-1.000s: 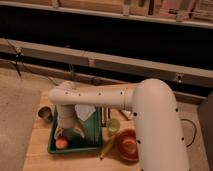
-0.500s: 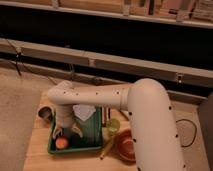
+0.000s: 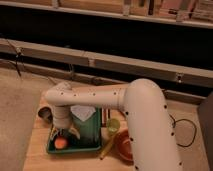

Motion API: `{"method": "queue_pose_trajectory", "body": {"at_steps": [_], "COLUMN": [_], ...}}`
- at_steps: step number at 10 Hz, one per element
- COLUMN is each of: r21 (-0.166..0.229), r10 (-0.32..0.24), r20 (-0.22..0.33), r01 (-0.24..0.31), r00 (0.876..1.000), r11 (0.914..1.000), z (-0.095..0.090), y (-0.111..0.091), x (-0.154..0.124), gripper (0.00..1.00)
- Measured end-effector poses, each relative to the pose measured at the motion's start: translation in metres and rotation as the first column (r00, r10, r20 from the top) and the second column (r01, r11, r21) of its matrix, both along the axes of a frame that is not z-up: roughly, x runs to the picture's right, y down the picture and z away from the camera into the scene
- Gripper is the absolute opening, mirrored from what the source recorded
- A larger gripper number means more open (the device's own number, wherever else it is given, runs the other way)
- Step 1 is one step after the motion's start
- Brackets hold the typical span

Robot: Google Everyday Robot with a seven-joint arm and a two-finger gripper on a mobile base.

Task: Place apple in table surface

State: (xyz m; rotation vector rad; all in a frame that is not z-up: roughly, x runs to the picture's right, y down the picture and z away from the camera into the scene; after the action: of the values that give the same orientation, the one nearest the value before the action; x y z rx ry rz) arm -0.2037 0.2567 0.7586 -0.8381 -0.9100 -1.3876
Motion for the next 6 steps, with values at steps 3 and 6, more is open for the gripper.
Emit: {"method": "queue_pose_trajectory", "body": {"at_steps": [3,6], "r21": [-0.006,-0.009], "r10": [0.01,0.029], "r20": [0.001,-0.003], "r01": [-0.01,-0.029], "r00": [1.0,1.0], "r11": [0.9999,0.9995], "z": [0.0,0.0009], "y": [0.0044,0.0076], "x": [-0.003,-0.0045], "gripper": [0.8,0.8]}}
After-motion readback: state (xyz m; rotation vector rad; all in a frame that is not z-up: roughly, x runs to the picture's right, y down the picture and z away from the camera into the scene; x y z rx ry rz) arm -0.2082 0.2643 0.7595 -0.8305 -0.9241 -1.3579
